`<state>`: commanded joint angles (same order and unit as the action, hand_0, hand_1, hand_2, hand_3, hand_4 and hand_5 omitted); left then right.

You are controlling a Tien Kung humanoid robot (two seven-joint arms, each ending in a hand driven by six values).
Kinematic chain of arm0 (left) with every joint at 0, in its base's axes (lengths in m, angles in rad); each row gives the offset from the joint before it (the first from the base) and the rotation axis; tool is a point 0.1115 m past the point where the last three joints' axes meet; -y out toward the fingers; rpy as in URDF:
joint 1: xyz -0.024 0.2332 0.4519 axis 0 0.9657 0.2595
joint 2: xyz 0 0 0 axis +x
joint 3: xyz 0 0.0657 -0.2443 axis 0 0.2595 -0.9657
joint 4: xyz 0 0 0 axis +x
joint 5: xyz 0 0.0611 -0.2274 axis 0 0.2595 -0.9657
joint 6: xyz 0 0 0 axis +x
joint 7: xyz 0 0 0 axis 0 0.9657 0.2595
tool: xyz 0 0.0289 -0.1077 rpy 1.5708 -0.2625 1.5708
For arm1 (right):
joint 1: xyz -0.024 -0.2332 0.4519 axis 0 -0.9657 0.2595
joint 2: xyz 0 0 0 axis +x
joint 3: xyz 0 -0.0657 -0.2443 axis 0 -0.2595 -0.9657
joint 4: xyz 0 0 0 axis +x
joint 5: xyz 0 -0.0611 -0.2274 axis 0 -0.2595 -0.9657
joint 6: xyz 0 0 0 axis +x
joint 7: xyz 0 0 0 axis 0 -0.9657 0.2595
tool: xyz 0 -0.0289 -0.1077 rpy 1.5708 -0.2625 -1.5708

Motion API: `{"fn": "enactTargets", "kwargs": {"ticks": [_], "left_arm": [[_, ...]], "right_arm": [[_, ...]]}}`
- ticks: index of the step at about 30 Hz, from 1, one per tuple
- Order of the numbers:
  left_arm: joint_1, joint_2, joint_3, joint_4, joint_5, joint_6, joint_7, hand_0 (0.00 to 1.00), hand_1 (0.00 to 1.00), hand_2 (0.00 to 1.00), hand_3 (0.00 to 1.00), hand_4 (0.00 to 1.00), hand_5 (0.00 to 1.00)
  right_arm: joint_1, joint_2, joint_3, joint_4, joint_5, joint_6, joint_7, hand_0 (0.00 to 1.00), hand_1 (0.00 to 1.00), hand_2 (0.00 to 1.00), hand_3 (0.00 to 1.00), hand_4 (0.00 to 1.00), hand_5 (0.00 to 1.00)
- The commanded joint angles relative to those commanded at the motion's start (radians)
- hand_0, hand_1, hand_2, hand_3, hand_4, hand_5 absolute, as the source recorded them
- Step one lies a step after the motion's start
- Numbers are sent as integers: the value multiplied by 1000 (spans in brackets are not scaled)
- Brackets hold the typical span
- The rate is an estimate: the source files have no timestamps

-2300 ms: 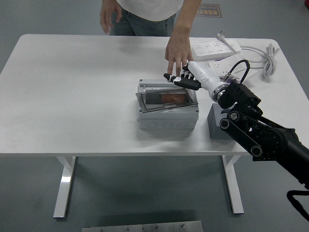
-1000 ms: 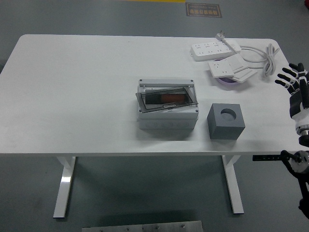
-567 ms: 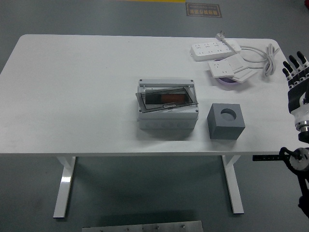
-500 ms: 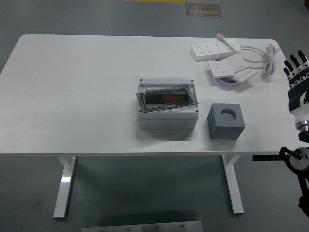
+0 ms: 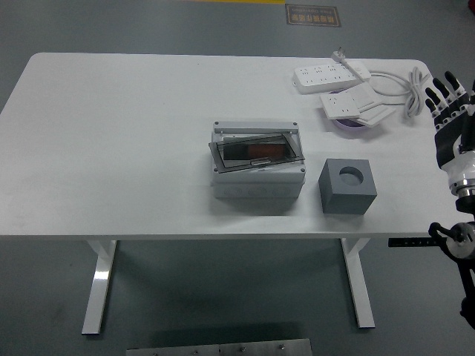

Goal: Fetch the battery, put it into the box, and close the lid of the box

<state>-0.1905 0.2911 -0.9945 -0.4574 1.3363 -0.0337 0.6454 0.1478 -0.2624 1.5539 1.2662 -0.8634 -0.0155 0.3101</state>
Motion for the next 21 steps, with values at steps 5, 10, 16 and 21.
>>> {"fn": "enactTargets", "kwargs": {"ticks": [5,10,16,21], "left_arm": [[0,3,-2,0,3,-3,0,632,698,573,541,500,2],[2,4,-4,0,7,-5,0,632,698,573,541,500,2],[3,0,-3,-1,3,-6,0,632,698,573,541,500,2],[1,-3,-7,-1,8,-8,0,632,698,573,541,500,2]], "right_arm": [[4,-5,1,6,-22,-11,-2,963,868,869,869,974,998],[1,-5,4,5,-45,-28,1,928,832,856,889,919,998],[-5,-3,1,-3,-37,-36,-18,928,799,854,998,955,998],[-8,0,0,-8,-27,-40,-21,923,781,822,917,964,998]]}}
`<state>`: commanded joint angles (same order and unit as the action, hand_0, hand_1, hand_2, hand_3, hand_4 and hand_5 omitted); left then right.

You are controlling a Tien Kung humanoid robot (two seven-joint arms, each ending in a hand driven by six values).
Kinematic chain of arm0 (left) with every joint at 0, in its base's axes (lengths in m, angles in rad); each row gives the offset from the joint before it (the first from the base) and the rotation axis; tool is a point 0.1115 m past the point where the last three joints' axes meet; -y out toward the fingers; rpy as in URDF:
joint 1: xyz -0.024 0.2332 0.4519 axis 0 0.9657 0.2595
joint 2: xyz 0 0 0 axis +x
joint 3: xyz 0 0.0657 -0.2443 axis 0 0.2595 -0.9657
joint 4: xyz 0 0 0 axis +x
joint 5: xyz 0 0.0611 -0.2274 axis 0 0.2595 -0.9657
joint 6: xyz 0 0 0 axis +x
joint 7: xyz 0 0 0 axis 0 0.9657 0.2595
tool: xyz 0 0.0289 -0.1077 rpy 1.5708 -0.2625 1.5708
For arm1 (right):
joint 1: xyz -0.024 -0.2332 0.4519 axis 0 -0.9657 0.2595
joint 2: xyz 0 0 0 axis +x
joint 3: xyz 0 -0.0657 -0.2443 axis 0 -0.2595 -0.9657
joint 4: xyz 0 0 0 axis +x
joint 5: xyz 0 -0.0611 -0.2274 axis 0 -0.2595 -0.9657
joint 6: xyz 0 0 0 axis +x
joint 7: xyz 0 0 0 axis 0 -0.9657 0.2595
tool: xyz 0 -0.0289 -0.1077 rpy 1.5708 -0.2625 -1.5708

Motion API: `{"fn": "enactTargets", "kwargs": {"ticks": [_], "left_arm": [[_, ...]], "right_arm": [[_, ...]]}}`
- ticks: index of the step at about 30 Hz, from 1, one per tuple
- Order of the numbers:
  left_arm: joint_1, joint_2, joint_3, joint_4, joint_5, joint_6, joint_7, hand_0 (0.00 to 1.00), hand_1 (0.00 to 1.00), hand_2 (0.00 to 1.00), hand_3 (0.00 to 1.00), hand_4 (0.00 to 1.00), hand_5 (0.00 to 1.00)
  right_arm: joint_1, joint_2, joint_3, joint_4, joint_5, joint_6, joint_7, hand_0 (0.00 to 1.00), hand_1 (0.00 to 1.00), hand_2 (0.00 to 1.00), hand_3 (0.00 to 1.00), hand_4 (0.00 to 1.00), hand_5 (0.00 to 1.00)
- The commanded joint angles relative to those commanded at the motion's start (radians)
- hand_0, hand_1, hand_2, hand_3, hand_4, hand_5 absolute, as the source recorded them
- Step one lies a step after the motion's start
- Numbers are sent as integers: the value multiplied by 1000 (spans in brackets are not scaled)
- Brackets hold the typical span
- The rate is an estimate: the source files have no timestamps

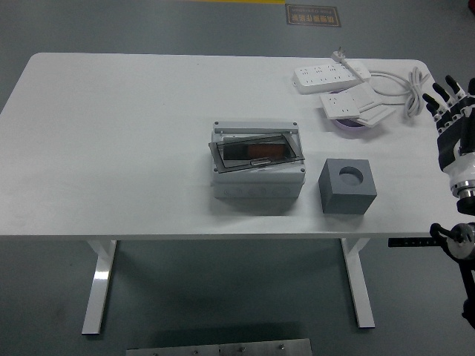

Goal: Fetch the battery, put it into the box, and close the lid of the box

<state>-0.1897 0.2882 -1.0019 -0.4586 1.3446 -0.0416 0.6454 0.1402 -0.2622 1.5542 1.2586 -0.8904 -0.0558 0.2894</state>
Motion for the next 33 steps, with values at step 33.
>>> {"fn": "enactTargets", "kwargs": {"ticks": [33], "left_arm": [[-1,-4,-11,0,20,-12,0,632,698,573,541,500,2]], "right_arm": [[4,4,12,3,-84,-15,-43,978,812,876,998,990,998]]}}
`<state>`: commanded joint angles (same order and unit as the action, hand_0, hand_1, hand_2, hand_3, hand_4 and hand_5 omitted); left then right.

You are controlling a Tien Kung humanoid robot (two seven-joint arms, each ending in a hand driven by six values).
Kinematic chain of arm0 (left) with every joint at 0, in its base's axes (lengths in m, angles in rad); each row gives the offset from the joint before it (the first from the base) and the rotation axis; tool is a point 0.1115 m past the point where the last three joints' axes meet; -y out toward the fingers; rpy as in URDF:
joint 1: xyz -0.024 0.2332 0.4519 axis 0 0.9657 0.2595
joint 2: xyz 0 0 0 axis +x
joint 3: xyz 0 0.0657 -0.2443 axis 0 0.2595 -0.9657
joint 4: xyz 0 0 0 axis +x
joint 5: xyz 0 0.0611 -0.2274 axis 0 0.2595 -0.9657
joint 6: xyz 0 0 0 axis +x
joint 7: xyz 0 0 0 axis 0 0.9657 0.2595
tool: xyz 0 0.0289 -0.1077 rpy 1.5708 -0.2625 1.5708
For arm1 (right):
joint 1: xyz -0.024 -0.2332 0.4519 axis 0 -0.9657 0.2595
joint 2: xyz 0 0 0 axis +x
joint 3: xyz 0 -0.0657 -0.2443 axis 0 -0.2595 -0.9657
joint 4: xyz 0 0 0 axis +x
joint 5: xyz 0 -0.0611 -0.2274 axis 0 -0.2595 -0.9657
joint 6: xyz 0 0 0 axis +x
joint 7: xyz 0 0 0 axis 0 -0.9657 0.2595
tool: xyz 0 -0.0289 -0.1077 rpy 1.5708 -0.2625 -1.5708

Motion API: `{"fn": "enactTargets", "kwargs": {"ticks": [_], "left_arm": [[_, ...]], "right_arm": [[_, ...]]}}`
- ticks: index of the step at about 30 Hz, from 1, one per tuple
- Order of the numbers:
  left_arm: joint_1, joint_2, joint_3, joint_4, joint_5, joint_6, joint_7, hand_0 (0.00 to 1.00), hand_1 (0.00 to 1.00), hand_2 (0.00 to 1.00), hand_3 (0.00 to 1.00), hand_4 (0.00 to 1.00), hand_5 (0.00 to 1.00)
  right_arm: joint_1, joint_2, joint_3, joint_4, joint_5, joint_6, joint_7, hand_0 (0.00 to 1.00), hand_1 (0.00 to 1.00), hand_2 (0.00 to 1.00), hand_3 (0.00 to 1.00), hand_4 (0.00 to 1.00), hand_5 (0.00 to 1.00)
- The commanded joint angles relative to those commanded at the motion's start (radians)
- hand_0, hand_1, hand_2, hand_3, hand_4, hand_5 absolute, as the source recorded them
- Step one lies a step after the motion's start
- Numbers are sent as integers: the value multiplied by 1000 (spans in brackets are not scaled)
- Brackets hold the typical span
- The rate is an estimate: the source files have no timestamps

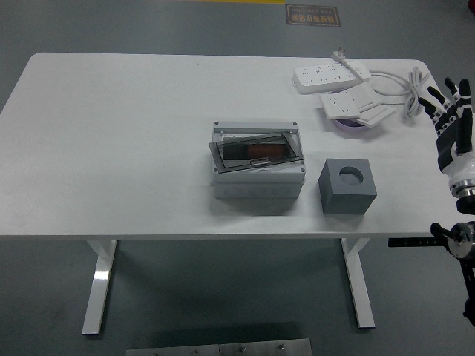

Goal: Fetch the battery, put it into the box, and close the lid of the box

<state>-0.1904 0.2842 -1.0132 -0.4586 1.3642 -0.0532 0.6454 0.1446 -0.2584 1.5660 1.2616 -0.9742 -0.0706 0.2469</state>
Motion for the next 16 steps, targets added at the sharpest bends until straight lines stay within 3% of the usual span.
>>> {"fn": "enactTargets", "kwargs": {"ticks": [16], "left_arm": [[0,-1,-5,0,7,-2,0,632,698,573,541,500,2]], "right_arm": [[3,0,-3,3,-15,-33,11,972,801,828,998,979,998]]}}
